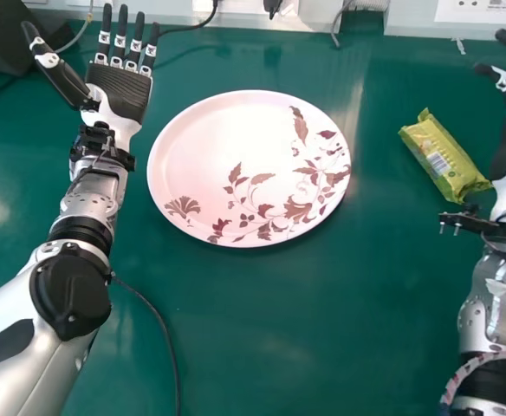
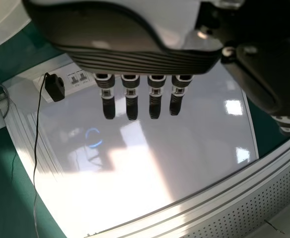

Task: Pick up biscuit and place it in the plate

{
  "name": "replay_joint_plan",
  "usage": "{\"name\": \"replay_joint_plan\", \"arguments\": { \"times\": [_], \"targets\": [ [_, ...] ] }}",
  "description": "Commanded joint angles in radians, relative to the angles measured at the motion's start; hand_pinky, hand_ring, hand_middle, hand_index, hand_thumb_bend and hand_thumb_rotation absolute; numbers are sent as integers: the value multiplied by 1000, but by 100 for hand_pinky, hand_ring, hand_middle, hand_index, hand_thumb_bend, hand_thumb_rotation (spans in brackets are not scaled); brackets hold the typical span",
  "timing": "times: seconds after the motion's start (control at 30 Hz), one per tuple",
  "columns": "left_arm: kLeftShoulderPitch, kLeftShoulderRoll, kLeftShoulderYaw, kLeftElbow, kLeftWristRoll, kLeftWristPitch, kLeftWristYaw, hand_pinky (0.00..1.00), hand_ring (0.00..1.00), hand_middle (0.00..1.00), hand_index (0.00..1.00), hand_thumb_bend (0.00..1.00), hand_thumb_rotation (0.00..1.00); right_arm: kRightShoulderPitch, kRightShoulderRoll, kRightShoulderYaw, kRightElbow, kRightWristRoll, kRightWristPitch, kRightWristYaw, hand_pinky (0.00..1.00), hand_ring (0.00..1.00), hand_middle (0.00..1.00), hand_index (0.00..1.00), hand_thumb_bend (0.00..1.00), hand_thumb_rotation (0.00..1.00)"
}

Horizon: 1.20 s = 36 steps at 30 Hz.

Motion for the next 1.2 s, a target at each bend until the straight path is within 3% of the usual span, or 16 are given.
{"name": "replay_joint_plan", "arguments": {
  "times": [0.0,0.33,0.57,0.73,0.83,1.17],
  "targets": [
    [0,12,-9,4,7,-1,-6,96,96,99,100,100,74,25,-10,11,-31,-22,6,-23,66,66,72,74,46,57],
    [4,18,-6,2,4,11,-18,99,96,98,100,100,71,61,-24,35,-94,-149,15,-124,66,68,73,75,46,53],
    [6,19,-8,2,7,7,-17,97,95,97,100,100,75,96,-16,49,-191,-309,72,-246,66,67,73,73,46,52],
    [5,21,-5,2,0,20,-26,93,93,95,100,100,80,117,-21,60,-237,-421,94,-317,66,68,73,73,45,57],
    [8,22,-4,1,0,23,-39,92,92,95,100,100,81,129,-19,67,-268,-453,116,-342,66,68,73,72,44,59],
    [14,30,-7,-1,4,20,-34,92,92,94,99,100,80,156,-15,82,-341,-482,170,-374,65,68,73,73,46,53]
  ]
}}
